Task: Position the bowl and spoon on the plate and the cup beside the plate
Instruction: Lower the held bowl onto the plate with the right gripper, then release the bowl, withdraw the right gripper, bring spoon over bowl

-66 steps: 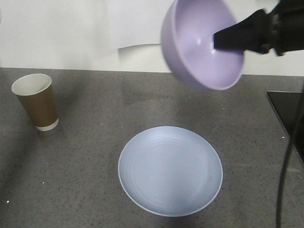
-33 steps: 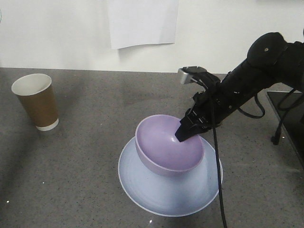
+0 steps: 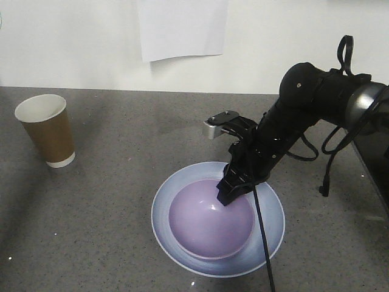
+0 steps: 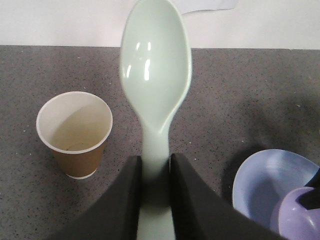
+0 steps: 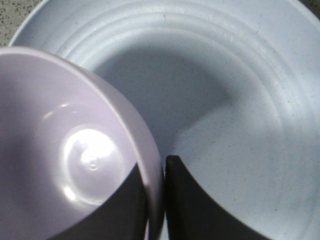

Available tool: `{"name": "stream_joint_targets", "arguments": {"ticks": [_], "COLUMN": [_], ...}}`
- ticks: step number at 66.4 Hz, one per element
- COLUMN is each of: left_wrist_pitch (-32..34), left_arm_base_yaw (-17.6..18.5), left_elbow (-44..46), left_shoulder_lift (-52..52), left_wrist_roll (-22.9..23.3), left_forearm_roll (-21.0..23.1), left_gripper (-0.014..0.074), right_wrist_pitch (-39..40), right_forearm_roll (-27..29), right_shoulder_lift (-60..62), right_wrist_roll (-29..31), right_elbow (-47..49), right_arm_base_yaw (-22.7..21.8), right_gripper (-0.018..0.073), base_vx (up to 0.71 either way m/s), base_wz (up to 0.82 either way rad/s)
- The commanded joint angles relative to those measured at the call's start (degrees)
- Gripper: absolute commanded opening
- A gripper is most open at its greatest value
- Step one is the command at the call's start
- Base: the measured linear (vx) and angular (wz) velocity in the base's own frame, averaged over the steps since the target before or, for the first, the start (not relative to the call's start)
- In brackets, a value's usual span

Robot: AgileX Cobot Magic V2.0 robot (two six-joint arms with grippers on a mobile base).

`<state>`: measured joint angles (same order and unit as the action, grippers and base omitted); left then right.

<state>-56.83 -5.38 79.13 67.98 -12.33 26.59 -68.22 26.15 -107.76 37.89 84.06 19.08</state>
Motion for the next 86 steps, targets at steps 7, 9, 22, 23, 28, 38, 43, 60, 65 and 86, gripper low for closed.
{"name": "stream_joint_targets", "arguments": {"ticks": [7, 9, 22, 23, 28, 38, 43, 60, 65, 86], "left_wrist_pitch": [3.5, 3.5, 3.5, 3.5, 3.6, 3.5, 3.5, 3.3, 3.6, 4.8], "left_arm_base_yaw": [0.1, 0.1, 0.1, 0.1, 0.1, 0.1, 0.1, 0.1, 0.1, 0.1], "left_elbow": [1.5, 1.5, 1.5, 1.5, 1.5, 1.5, 1.5, 1.5, 1.5, 1.5], "left_shoulder_lift": [-1.4, -1.4, -1.4, -1.4, -1.4, -1.4, -1.4, -1.4, -1.4, -1.4], "left_wrist_roll": [0.0, 0.0, 0.0, 0.0, 0.0, 0.0, 0.0, 0.0, 0.1, -1.3], "left_forearm_roll": [2.1, 2.1, 2.1, 2.1, 2.1, 2.1, 2.1, 2.1, 2.1, 5.8], "left_gripper": [-0.0008, -0.0008, -0.0008, -0.0008, -0.0008, -0.0008, -0.0008, -0.0008, -0.0008, -0.0008], "right_wrist_pitch": [2.3, 2.8, 5.9, 5.8, 5.4, 4.7, 4.1, 3.9, 3.9, 0.2], "right_forearm_roll": [0.8, 0.7, 0.3, 0.1, -0.2, -3.1, -4.3, -4.1, -4.2, -6.7], "right_shoulder_lift": [2.7, 2.7, 3.7, 3.9, 4.8, 7.9, 10.0, 22.1, 26.4, 44.5], "right_wrist_roll": [-1.0, -1.0, -2.4, -2.6, -4.2, -7.3, -9.8, -13.1, -12.1, -11.1], "right_elbow": [1.4, 1.4, 2.7, 3.1, 5.3, 11.6, 15.3, 19.4, 19.4, 11.1], "right_arm_base_yaw": [-0.1, -0.1, -0.1, -0.1, -0.1, -0.1, -0.6, -5.7, -7.3, -9.0], "right_gripper": [0.0249, 0.0277, 0.0425, 0.0430, 0.0438, 0.0433, 0.0419, 0.0157, 0.0025, -0.0006], "base_vx": [0.00, 0.00, 0.00, 0.00, 0.00, 0.00, 0.00, 0.00, 0.00, 0.00], "base_wz": [0.00, 0.00, 0.00, 0.00, 0.00, 0.00, 0.00, 0.00, 0.00, 0.00]}}
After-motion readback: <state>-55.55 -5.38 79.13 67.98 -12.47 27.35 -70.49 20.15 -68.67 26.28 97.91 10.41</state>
